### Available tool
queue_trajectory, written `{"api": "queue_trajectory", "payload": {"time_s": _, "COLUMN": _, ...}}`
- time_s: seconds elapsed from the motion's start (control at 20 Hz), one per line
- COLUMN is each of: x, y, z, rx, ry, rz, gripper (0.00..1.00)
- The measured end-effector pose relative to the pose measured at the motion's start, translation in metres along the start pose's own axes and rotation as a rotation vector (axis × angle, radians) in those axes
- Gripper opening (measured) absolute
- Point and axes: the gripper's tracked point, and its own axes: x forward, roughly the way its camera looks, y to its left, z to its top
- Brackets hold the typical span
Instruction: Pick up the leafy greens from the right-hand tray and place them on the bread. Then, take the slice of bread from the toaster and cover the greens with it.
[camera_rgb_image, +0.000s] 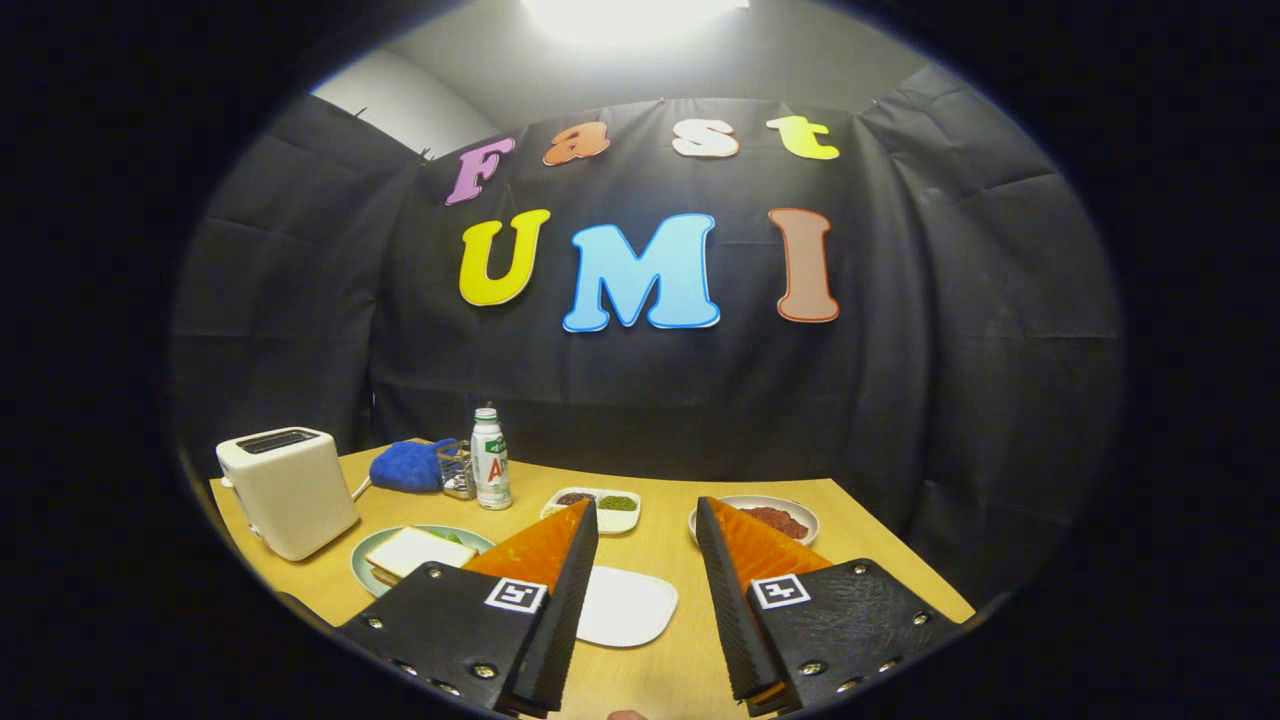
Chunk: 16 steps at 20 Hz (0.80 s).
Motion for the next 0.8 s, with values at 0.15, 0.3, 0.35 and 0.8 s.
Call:
{"api": "queue_trajectory", "payload": {"time_s": 0.15, "x": -0.001, "y": -0.049, "z": -0.016, "rx": -0.027, "ry": 0.011, "rz": -0.036, "gripper": 0.60}}
{"api": "queue_trajectory", "payload": {"time_s": 0.3, "x": -0.002, "y": -0.086, "z": -0.026, "rx": 0.016, "ry": 0.017, "rz": -0.045, "gripper": 0.60}}
{"api": "queue_trajectory", "payload": {"time_s": 0.35, "x": -0.003, "y": -0.098, "z": -0.029, "rx": 0.046, "ry": 0.020, "rz": -0.042, "gripper": 0.60}}
{"api": "queue_trajectory", "payload": {"time_s": 0.8, "x": -0.009, "y": -0.216, "z": -0.044, "rx": 0.004, "ry": -0.050, "rz": -0.071, "gripper": 0.60}}
